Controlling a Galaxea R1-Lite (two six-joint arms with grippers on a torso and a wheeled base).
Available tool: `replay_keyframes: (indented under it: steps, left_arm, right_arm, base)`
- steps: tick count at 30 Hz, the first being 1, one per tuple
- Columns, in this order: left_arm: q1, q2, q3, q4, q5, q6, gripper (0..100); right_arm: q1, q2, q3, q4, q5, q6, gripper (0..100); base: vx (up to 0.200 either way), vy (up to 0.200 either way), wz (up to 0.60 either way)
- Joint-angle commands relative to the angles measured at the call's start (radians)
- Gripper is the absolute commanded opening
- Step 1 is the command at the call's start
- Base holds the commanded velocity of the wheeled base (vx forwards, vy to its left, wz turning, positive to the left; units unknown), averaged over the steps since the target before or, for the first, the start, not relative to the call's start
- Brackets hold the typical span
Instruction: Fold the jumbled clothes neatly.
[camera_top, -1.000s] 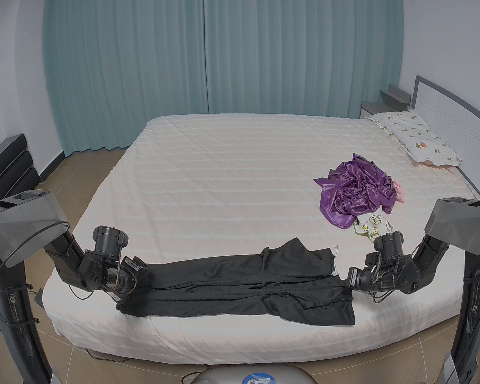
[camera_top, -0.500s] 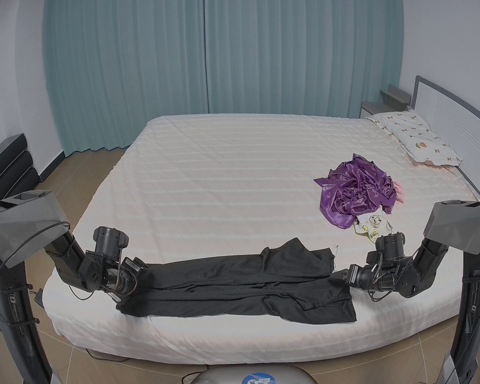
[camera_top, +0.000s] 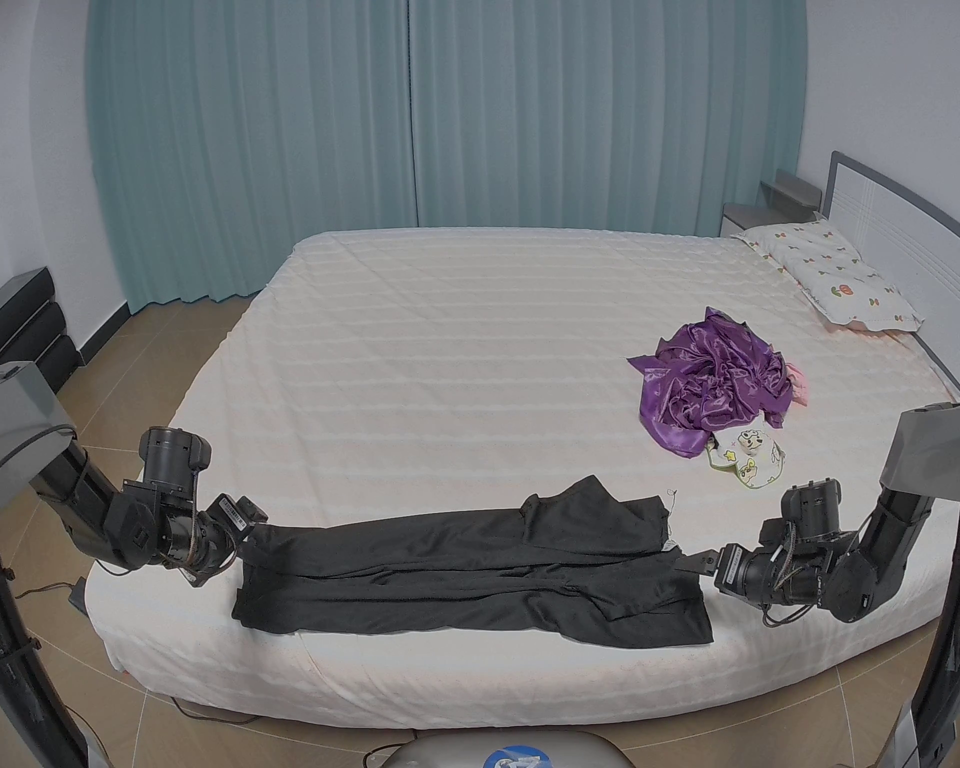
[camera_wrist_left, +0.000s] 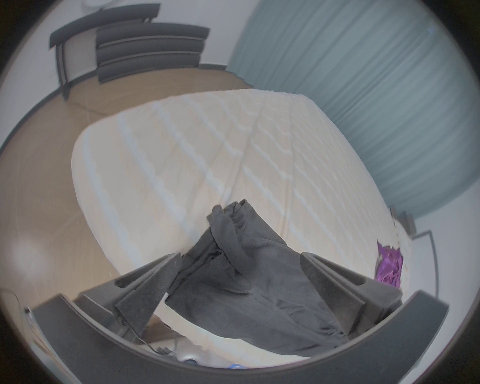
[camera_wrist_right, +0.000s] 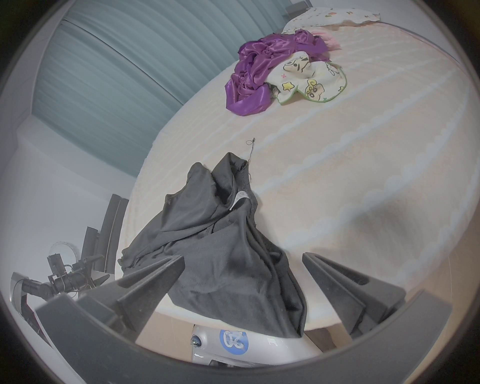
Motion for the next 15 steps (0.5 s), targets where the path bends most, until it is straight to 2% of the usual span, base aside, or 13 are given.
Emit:
replay_keyframes:
  steps: [1, 8, 10, 13, 15]
  left_arm:
    - [0.025, 0.086, -0.002, 0.003, -0.001, 0.202, 100]
    - [0.025, 0.245, -0.068, -0.043, -0.01, 0.372, 100]
    - [0.028, 0.262, -0.068, -0.07, -0.039, 0.416, 100]
    - [0.028, 0.273, -0.073, -0.09, -0.095, 0.452, 100]
    - [0.028, 0.279, -0.08, -0.096, -0.102, 0.453, 100]
  right_arm:
    - [0.004, 0.009, 0.129, -0.145, -0.001, 0.006, 100]
    - [0.002, 0.081, 0.189, -0.297, -0.001, 0.004, 100]
    - [0.002, 0.084, 0.196, -0.311, 0.001, 0.004, 100]
    - [0.001, 0.085, 0.198, -0.314, 0.004, 0.004, 100]
    - [0.001, 0.087, 0.198, -0.314, 0.004, 0.004, 100]
  base:
    - [0.0, 0.0, 0.0]
    - [0.0, 0.0, 0.0]
    - [0.0, 0.0, 0.0]
    - [0.0, 0.0, 0.0]
    - [0.0, 0.0, 0.0]
